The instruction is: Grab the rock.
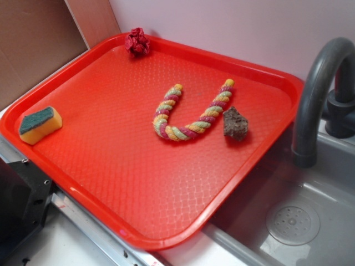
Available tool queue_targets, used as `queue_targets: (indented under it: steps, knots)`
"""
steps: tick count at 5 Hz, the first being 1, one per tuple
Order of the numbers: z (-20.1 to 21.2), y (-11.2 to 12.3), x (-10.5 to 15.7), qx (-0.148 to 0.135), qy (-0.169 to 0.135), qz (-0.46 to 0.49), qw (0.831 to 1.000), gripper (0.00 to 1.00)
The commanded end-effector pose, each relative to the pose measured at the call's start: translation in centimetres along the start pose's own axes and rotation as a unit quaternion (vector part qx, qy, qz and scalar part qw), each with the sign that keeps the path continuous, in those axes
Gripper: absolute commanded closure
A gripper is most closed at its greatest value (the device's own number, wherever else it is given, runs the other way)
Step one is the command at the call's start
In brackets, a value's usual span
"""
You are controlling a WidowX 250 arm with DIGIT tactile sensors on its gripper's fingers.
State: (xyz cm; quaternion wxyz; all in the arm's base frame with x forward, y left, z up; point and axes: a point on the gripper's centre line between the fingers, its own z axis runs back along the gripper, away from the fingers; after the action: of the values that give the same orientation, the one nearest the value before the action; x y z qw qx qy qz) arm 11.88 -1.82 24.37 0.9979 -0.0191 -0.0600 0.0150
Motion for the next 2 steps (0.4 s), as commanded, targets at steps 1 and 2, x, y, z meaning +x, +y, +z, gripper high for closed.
queue_targets:
  steps: [1,2]
  knots:
    - [0.0,0.0,0.0,0.000,0.000,0.000,1.000,0.00]
    - [-1.4,-0.5,1.6,0.004,-0.010,-0.085,0.996,0.00]
